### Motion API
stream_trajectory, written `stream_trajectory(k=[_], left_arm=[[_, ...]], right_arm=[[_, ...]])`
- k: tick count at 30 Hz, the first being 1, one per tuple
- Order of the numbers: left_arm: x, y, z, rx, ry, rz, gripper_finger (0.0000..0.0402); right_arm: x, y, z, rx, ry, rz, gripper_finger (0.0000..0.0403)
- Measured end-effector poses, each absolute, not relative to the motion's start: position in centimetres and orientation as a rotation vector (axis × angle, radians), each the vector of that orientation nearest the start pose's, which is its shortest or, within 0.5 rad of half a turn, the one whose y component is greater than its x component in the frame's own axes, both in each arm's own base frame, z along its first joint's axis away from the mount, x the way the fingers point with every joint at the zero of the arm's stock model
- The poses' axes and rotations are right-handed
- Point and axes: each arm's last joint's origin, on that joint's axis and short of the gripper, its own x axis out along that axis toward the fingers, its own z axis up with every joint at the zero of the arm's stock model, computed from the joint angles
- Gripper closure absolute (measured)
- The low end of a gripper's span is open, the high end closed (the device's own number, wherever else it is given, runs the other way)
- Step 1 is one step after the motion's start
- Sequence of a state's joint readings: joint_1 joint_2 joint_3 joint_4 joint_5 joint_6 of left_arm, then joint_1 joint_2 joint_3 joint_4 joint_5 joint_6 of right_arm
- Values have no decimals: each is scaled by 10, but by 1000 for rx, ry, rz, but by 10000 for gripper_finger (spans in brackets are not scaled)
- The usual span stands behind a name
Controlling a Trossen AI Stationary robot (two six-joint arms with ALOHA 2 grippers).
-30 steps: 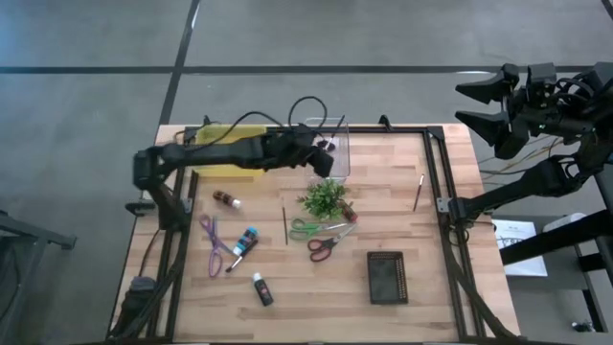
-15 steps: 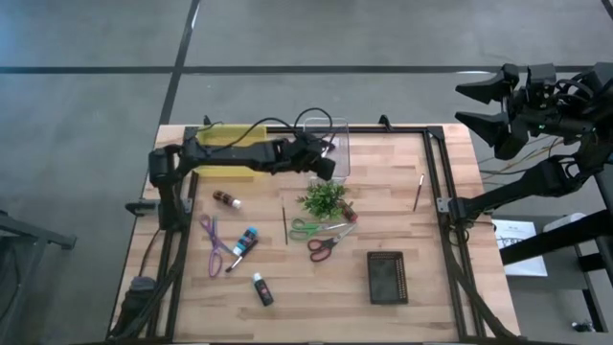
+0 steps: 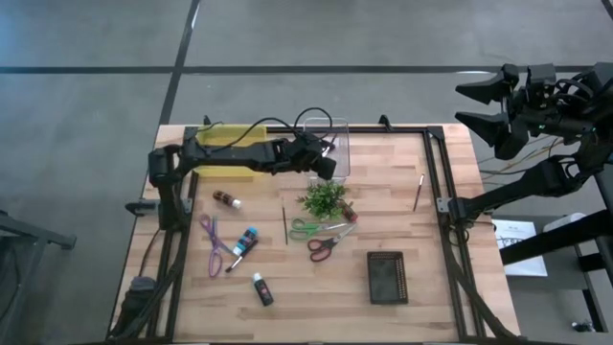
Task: Pick & Place Paint Supplies
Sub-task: Put the left eyeshadow brush into the transparent bin, then put the paint brush into the transparent bin
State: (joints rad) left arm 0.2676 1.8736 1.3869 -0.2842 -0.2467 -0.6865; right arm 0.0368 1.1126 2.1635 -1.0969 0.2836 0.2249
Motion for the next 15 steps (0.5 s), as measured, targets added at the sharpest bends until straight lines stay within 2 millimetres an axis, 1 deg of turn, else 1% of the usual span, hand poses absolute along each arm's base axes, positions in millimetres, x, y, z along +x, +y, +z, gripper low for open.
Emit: stream_trajectory(k=[6,11,13,15], left_arm=[[395,116,229,-634,566,757,311],[394,117,231,-631,557,763,280],[393,116,236,-632,546,760,272],[388,115,248,-626,523,749,268]], right_arm=[[69,-6,578,220,17,-250,58],[69,-6,578,219,17,-251,58],[69,-6,578,219,17,-251,58],[69,-6,578,218,17,-251,58]])
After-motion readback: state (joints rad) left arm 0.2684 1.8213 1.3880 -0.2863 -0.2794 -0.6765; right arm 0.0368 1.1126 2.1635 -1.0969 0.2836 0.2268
